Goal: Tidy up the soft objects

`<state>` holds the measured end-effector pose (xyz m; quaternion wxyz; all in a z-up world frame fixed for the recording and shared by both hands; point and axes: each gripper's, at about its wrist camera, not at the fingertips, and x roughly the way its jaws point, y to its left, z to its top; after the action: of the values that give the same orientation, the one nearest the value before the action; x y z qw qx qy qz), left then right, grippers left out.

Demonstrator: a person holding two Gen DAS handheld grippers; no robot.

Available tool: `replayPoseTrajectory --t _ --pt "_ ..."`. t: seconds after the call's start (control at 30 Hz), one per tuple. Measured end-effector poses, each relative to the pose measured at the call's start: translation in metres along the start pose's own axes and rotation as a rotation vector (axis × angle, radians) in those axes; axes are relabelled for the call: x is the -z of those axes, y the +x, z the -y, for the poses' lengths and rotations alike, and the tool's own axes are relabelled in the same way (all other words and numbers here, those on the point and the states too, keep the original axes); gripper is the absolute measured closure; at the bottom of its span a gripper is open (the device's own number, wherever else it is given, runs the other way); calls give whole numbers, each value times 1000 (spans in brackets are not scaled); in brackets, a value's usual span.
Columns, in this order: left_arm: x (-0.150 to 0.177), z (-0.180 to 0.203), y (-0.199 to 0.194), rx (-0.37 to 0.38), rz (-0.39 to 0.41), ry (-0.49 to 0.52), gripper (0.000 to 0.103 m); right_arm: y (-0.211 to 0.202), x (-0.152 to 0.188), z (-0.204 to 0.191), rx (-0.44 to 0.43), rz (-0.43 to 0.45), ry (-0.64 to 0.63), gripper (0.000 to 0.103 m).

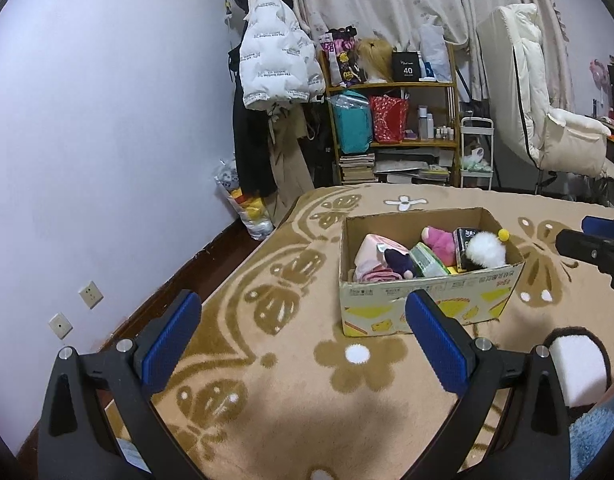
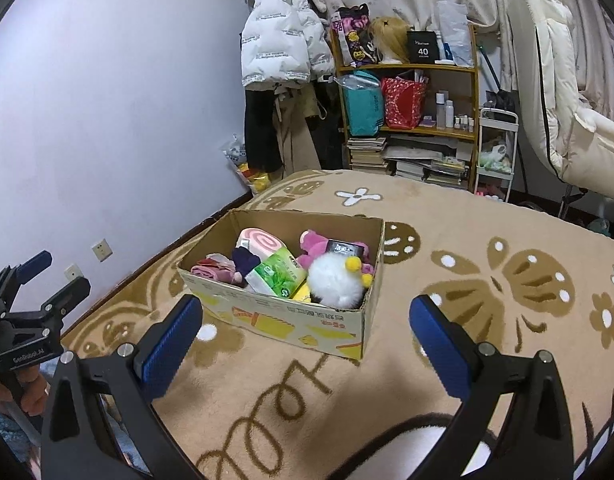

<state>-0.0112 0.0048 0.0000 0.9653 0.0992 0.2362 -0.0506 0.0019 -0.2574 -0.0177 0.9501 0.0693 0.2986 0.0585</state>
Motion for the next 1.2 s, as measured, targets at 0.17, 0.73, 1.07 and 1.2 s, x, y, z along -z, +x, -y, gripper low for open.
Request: replayPoseTrajectory --t 0.17,0.73,1.07,1.2 --pt "6 2 5 6 -13 9 2 0 3 0 19 5 4 0" --pt "13 8 11 -15 -26 18 2 -6 3 2 34 17 14 0" --pt "14 8 12 -22 -27 14 2 -6 3 1 37 18 14 0" --pt "15 8 13 -23 -38 21 2 -6 4 3 35 16 17 0"
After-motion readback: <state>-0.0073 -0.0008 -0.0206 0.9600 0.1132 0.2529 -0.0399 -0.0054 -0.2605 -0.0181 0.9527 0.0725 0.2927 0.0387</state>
